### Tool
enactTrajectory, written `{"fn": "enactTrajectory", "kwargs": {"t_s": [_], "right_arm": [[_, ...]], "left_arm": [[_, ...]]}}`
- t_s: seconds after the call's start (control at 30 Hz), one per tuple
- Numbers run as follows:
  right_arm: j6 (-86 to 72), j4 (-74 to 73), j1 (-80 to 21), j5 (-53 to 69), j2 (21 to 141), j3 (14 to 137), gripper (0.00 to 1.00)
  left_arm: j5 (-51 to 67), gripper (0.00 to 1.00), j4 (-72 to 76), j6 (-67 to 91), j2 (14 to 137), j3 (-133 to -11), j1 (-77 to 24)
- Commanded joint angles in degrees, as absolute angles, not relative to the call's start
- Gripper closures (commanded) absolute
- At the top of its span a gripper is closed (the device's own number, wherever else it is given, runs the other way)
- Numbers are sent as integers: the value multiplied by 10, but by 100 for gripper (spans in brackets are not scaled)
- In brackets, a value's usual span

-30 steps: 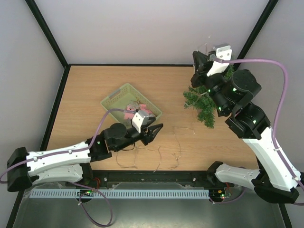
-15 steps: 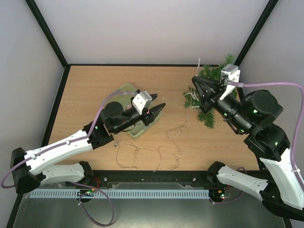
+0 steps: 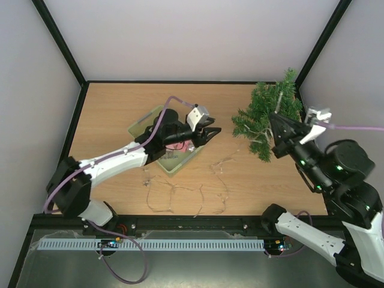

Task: Decorate the small christmas tree
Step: Move the christmas tree to the center of the board.

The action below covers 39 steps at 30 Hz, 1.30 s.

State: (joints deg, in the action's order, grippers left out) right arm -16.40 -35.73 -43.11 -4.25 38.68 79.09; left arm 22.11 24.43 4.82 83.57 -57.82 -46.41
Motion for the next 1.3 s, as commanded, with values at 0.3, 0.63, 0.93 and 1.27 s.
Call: {"fn": "enactTrajectory", "kwargs": {"t_s": [0.3,0.63,0.93,1.27], "right_arm": [[-179,-372,-429,-19,335,804,98],[-168,-365,-428,-18,339,816,98],[-169,-355,-429,-25,328,791,98],[-178,-335,-429,-16,324,765,98]], "left_arm": [[318,37,292,81,1084,-774,-445],[322,28,380,296,1207,-832,-441],[351,28,524,454,1261,-846,-435],[328,70,521,486,1280,-851,-429]]}}
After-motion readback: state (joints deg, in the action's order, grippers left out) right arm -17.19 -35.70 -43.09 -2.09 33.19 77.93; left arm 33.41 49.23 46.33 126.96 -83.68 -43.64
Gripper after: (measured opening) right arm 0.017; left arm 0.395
